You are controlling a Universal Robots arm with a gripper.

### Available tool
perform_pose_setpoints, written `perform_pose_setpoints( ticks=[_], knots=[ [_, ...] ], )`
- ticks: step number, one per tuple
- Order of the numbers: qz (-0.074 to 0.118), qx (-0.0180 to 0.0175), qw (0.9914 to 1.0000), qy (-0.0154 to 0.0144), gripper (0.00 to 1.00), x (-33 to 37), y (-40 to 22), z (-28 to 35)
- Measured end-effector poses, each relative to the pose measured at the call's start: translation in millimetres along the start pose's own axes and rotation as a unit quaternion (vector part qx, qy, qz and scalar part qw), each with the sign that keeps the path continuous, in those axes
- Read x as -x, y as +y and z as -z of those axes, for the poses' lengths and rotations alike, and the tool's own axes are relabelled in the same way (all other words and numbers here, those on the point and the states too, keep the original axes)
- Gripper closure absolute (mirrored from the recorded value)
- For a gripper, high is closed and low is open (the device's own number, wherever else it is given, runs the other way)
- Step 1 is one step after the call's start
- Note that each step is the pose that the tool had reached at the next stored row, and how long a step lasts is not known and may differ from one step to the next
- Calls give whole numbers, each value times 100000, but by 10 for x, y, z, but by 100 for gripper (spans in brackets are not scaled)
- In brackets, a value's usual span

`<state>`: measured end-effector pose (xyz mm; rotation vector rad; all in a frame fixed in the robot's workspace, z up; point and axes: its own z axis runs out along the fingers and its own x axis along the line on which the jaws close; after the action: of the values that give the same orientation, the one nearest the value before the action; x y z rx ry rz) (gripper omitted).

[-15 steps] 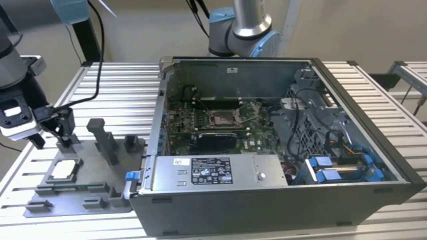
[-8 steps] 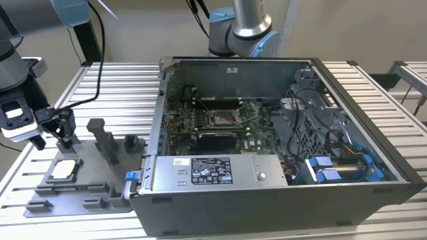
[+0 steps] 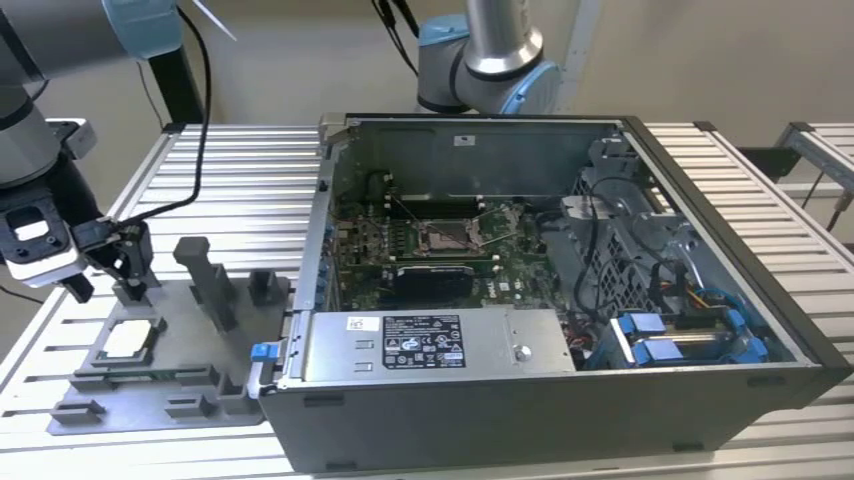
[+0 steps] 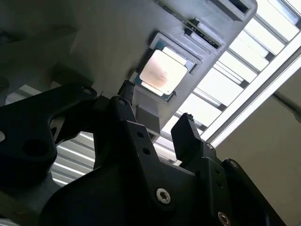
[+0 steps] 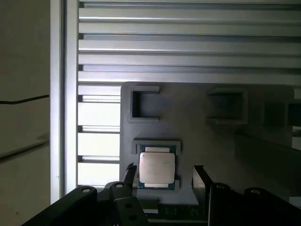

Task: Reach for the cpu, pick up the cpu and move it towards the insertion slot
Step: 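Pick up the cpu and move it towards the insertion slot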

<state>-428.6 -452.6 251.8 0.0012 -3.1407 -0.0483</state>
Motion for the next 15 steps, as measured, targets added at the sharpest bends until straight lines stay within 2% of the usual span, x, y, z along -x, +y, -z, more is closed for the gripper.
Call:
perform_pose_setpoints(
  ticks=[15],
  knots=[
    [-1, -2, 100000, 3, 0, 0, -3, -81]
  ],
)
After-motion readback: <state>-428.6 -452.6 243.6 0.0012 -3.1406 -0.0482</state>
